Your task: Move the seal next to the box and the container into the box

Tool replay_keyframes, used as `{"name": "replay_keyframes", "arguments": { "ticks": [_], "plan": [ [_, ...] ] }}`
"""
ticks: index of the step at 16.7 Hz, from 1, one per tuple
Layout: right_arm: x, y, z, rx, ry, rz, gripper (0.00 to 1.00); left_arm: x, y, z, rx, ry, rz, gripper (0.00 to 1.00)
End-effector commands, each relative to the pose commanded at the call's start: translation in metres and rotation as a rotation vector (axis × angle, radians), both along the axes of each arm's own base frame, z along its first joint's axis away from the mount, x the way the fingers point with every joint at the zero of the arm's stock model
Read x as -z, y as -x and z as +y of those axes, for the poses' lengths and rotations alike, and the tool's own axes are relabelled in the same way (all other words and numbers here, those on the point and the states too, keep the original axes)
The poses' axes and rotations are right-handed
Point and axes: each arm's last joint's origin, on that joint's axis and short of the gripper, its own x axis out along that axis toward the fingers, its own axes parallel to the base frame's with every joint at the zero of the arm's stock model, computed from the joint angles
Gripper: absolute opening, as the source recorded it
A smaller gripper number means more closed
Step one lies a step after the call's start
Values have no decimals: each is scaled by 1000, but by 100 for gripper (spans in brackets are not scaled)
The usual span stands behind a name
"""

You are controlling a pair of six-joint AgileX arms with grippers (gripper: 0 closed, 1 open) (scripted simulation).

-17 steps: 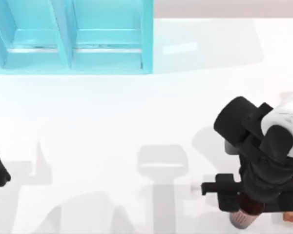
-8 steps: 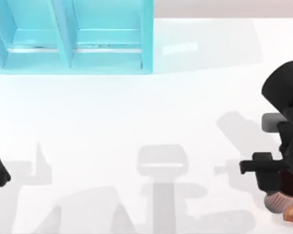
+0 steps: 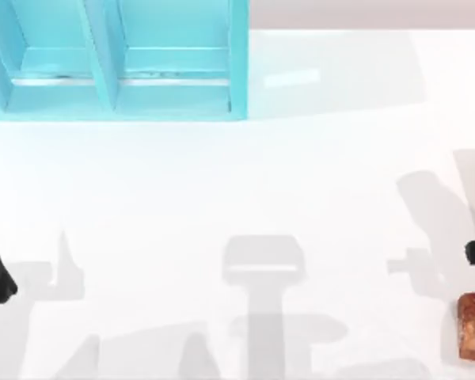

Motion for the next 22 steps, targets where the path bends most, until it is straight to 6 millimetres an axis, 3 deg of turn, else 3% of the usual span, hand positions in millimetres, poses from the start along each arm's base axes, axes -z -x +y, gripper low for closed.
{"name": "replay_keyframes", "arguments": {
  "ticks": [3, 6, 8, 11, 14, 16, 19, 22],
  "plan": [
    [1, -2, -1, -2, 1, 2, 0, 0, 0, 0, 0, 0, 0, 100],
    [-3, -16, -20, -2, 2, 2, 0, 0, 0, 0, 0, 0, 0, 100],
    [-4, -26, -44, -1, 3, -2, 0, 0, 0, 0, 0, 0, 0, 100],
    [-2, -35, -101, -1, 10, -8, 0, 0, 0, 0, 0, 0, 0, 100],
    [2, -30, -158, -1, 18, -6, 0, 0, 0, 0, 0, 0, 0, 100],
    [5, -22, -184, -1, 26, -13, 0, 0, 0, 0, 0, 0, 0, 100],
    [8, -13, -204, -1, 39, -27, 0, 0, 0, 0, 0, 0, 0, 100],
    [8, -12, -206, -1, 41, -29, 0, 0, 0, 0, 0, 0, 0, 100]
  ]
}}
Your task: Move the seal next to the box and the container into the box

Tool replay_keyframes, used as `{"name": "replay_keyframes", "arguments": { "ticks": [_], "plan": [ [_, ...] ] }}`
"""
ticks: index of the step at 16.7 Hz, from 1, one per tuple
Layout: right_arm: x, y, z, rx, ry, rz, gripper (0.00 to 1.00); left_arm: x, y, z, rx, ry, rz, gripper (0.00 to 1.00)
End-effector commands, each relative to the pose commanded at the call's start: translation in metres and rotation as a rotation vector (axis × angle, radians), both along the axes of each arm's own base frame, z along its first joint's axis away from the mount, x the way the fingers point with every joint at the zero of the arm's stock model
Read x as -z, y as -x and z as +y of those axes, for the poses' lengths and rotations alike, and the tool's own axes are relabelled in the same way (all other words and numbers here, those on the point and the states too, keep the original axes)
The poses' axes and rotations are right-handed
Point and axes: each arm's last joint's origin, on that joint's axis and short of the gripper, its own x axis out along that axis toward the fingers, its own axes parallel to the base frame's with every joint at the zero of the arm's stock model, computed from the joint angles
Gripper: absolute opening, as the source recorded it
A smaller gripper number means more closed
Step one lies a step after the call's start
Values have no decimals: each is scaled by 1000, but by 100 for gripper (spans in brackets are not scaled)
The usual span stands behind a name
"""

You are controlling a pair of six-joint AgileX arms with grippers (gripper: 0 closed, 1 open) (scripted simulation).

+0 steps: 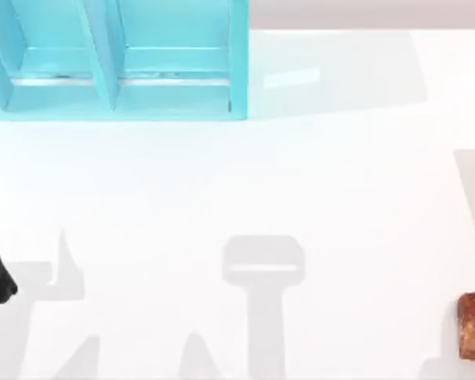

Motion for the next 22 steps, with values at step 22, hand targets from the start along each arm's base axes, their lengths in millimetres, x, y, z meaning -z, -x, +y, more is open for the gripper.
{"name": "replay_keyframes", "arguments": {
  "ticks": [22],
  "plan": [
    [65, -1, -2, 0, 0, 0, 0, 0, 0, 0, 0, 0, 0, 100]
  ]
}}
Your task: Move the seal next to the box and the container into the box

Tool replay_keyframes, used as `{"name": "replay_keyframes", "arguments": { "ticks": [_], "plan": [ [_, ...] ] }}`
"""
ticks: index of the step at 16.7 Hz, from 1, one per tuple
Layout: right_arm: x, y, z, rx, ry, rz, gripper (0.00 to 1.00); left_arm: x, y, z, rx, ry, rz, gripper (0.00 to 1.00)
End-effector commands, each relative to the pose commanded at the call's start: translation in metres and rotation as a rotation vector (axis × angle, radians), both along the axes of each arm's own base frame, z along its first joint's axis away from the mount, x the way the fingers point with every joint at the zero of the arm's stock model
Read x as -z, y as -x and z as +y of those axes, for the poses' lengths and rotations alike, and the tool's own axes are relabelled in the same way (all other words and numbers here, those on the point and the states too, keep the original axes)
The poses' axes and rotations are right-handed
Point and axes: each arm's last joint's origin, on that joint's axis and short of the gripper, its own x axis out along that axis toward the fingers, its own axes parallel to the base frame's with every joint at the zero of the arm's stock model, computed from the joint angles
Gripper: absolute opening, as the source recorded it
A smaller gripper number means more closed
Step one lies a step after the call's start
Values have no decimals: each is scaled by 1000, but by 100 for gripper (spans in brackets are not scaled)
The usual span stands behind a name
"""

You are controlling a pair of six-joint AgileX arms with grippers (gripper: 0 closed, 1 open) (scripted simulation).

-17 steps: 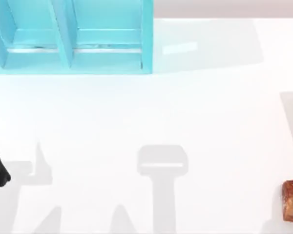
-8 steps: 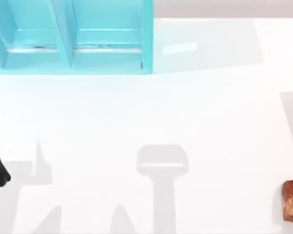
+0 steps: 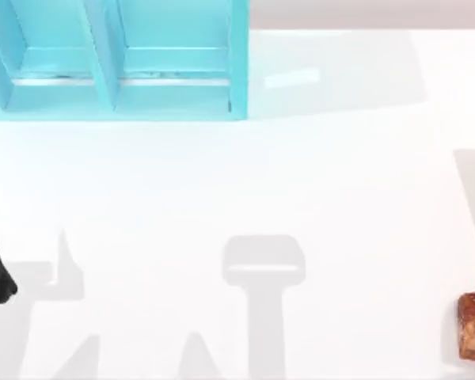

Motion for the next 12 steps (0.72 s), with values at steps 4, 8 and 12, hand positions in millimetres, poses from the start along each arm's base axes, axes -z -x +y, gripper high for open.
{"name": "replay_keyframes", "arguments": {
  "ticks": [4, 8, 12],
  "plan": [
    [0, 0, 0, 0, 0, 0, 30, 0, 0, 0, 0, 0, 0, 100],
    [0, 0, 0, 0, 0, 0, 60, 0, 0, 0, 0, 0, 0, 100],
    [0, 0, 0, 0, 0, 0, 90, 0, 0, 0, 0, 0, 0, 100]
  ]
}}
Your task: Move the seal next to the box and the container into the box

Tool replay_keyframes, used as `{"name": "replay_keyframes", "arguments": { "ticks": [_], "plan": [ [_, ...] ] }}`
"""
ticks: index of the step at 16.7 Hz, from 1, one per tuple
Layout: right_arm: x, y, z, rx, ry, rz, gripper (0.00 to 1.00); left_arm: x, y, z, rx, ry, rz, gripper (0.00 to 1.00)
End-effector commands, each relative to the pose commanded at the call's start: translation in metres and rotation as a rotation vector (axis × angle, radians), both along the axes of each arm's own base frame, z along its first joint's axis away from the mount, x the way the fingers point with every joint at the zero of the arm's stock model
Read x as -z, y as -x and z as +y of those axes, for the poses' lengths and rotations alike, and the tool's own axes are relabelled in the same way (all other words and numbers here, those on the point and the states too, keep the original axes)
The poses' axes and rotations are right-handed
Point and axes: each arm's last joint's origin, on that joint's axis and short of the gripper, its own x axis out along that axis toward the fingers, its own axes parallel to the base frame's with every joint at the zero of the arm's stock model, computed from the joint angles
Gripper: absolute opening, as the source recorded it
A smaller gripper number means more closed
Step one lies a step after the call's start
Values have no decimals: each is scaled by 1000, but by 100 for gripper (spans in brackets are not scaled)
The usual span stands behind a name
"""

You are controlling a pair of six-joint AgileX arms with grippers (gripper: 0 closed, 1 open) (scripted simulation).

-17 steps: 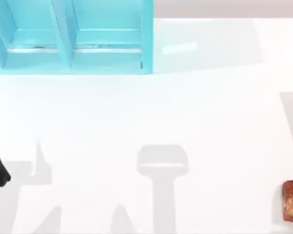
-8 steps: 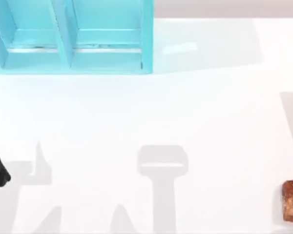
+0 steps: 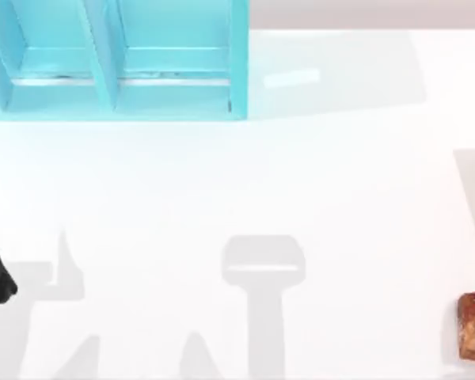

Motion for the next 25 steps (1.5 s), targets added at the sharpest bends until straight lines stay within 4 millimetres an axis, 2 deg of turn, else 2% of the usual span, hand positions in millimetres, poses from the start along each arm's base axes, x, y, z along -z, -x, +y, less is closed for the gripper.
{"name": "replay_keyframes", "arguments": {
  "ticks": [1, 2, 12, 25],
  "plan": [
    [0, 0, 0, 0, 0, 0, 98, 0, 0, 0, 0, 0, 0, 100],
    [0, 0, 0, 0, 0, 0, 100, 0, 0, 0, 0, 0, 0, 100],
    [-4, -1, 0, -4, 2, 0, 100, 0, 0, 0, 0, 0, 0, 100],
    [-93, -1, -2, 3, -5, 5, 100, 0, 0, 0, 0, 0, 0, 100]
  ]
}}
